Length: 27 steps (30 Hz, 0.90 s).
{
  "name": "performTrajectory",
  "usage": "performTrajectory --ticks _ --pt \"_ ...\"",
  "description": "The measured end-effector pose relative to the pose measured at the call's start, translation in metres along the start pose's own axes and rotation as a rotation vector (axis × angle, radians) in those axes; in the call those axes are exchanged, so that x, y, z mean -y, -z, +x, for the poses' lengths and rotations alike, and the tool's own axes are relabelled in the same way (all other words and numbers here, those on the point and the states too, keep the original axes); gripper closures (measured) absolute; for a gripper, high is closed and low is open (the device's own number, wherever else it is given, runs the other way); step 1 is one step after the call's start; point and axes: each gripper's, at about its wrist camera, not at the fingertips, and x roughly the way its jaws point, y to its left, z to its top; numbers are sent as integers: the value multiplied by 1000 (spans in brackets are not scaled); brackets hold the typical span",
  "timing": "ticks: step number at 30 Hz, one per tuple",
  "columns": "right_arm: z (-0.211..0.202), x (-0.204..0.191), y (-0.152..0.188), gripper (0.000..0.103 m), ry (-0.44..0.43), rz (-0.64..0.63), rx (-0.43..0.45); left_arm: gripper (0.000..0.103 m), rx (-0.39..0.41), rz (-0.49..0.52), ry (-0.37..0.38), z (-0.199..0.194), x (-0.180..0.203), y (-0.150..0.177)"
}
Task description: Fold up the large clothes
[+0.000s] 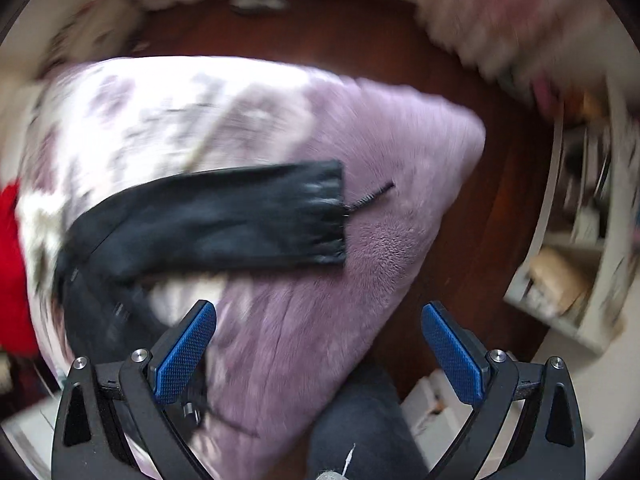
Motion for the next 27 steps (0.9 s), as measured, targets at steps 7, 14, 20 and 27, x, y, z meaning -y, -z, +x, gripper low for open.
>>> performTrajectory --ticks 7,14,20,27 --pt "143 32 -25 5 -147 317 -108 0 -134 37 -29 95 52 5" --pt "143 12 -16 74 -138 326 29 0 -129 96 -11 129 89 2" --pt "85 5 -26 91 -148 260 191 0 -127 100 47 142 98 2" --pt "8 -107 -40 96 -268 58 282 0 -109 64 70 146 69 2"
